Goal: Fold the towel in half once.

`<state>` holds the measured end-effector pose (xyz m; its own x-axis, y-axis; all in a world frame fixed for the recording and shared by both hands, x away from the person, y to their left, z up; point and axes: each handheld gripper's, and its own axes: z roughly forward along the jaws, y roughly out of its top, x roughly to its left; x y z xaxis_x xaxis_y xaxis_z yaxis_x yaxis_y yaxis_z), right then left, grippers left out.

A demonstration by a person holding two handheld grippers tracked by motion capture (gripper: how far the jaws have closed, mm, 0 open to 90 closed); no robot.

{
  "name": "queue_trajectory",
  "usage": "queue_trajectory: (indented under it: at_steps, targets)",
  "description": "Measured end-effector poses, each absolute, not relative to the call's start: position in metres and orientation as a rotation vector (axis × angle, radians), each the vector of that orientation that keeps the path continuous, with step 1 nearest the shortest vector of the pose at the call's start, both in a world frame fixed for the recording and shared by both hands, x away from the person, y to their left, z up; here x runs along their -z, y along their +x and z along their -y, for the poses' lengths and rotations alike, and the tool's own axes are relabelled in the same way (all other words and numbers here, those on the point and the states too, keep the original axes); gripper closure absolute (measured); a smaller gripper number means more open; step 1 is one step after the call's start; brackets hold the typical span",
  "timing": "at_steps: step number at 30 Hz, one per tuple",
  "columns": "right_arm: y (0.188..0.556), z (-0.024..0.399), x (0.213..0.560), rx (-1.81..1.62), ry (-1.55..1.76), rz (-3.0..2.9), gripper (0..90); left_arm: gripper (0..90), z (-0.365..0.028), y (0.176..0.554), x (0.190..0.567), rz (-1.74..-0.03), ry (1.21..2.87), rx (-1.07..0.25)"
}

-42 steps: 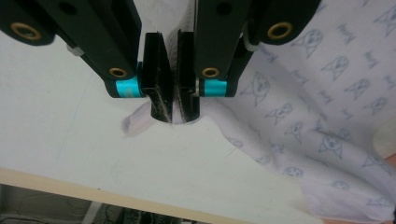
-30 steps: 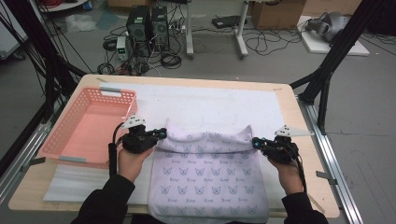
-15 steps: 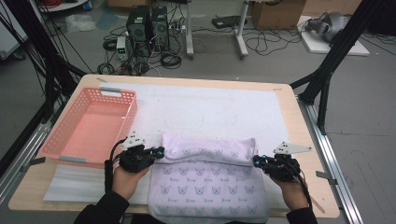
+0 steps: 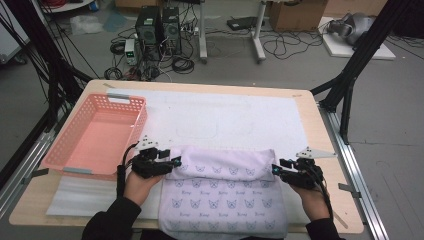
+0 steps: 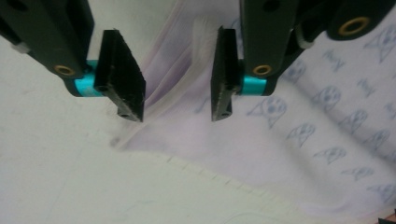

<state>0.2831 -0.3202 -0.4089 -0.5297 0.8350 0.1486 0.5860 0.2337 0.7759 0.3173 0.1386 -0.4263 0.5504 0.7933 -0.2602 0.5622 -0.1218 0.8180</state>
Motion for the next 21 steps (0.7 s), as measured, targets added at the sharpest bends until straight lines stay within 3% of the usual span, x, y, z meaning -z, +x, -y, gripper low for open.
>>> queue_trajectory:
  at_steps: [6,12,15,18,19,21]
  targets:
    - [0.316,0.315,0.416,-1.125,1.415,-2.183,43.9,38.3,-0.130,0.343,0.433,-1.167,1.788,-0.292]
    - [0.345,0.305,0.428,-1.049,1.478,-2.198,45.1,44.5,-0.129,0.357,0.448,-1.228,1.796,-0.257]
    - [0.350,0.302,0.431,-1.016,1.493,-2.216,52.8,56.8,-0.128,0.358,0.450,-1.223,1.796,-0.240]
    - [0.351,0.302,0.432,-1.021,1.476,-2.242,79.7,84.8,-0.124,0.356,0.448,-1.182,1.816,-0.274]
    - [0.351,0.303,0.431,-1.036,1.472,-2.247,84.2,89.2,-0.124,0.355,0.446,-1.173,1.800,-0.291]
    - [0.348,0.304,0.429,-1.056,1.456,-2.245,84.9,89.5,-0.126,0.352,0.441,-1.167,1.756,-0.302]
